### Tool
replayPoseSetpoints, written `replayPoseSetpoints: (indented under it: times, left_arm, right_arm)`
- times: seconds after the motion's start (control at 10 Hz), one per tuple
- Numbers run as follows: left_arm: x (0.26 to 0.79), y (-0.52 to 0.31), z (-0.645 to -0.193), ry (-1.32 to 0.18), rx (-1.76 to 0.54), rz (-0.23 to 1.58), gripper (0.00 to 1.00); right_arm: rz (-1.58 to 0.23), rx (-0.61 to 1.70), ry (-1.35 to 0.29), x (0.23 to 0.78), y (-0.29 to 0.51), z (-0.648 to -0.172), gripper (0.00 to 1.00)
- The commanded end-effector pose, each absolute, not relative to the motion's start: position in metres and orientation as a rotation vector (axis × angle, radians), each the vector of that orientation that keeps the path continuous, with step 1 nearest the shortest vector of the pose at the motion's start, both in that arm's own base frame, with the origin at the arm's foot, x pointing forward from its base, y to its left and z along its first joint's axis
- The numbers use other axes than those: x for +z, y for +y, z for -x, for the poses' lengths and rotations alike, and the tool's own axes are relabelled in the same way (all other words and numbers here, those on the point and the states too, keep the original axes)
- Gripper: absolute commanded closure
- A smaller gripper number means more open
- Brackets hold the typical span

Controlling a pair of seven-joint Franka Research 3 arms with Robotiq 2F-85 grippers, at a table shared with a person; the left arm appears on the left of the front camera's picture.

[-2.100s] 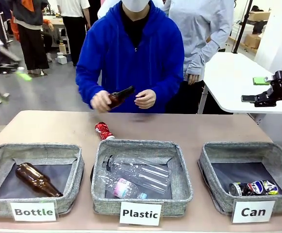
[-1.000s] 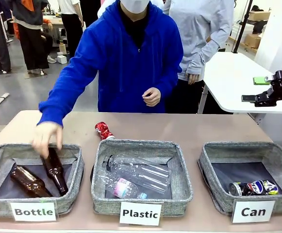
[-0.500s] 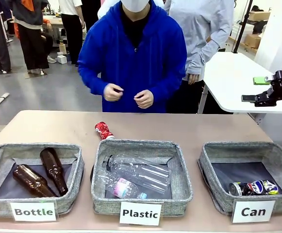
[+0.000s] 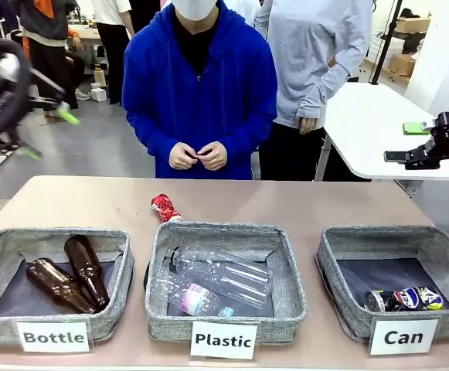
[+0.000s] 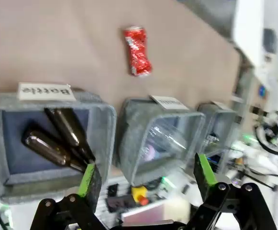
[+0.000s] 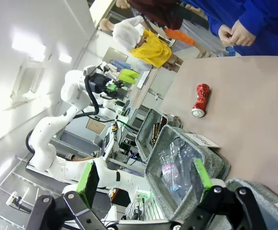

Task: Sort the can waste into the basket.
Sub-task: Pick up the can waste from the table and place it in the right Fabric basket.

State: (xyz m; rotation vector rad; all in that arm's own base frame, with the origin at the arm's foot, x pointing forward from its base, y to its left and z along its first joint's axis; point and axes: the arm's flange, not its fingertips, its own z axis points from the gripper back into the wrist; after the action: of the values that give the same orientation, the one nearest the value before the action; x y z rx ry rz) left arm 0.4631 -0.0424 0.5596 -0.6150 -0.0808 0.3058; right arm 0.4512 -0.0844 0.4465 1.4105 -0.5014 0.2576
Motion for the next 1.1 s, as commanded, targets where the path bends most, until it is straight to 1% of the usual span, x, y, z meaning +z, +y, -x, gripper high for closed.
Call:
replayPoseSetpoints:
  times: [0.0, 0.2, 0.3, 0.4, 0.5, 0.6, 0.8, 0.9, 1.0]
  left_arm:
    - [0.554, -0.086, -0.497, -0.077, 0.286, 0.373, 0.0]
    - [0.528, -0.148, -0.516, -0.174, 0.267, 0.224, 0.0]
    - [0.513, -0.172, -0.523, -0.26, 0.29, 0.183, 0.0]
    - [0.494, -0.2, -0.525, -0.294, 0.229, 0.182, 0.0]
    - [0.478, -0.218, -0.527, -0.342, 0.245, 0.173, 0.0]
    - [0.463, -0.233, -0.527, -0.319, 0.194, 0.167, 0.0]
    - [0.437, -0.256, -0.529, -0.371, 0.175, 0.102, 0.0]
    - [0.43, -0.27, -0.528, -0.369, 0.15, 0.094, 0.0]
    - [0.427, -0.282, -0.534, -0.289, 0.253, 0.119, 0.0]
  right_arm:
    - [-1.405, 0.275, -0.504, 0.447, -0.085, -0.448, 0.0]
    - [-1.405, 0.275, -0.504, 0.447, -0.085, -0.448, 0.0]
    - [-1.405, 0.275, -0.504, 0.447, -0.085, -0.448, 0.0]
    - [-1.405, 0.275, -0.504, 0.447, -0.085, -0.448, 0.0]
    - [-1.405, 0.275, -0.504, 0.447, -0.085, -0.448, 0.0]
    - [-1.405, 0.275, -0.504, 0.447, -0.085, -0.448, 0.0]
    - [-1.405, 0.275, -0.504, 0.447, -0.085, -0.448, 0.0]
    - [-1.405, 0.275, -0.504, 0.447, -0.085, -0.448, 0.0]
    - [-1.405, 0.275, -0.504, 0.447, -0.085, -0.448, 0.0]
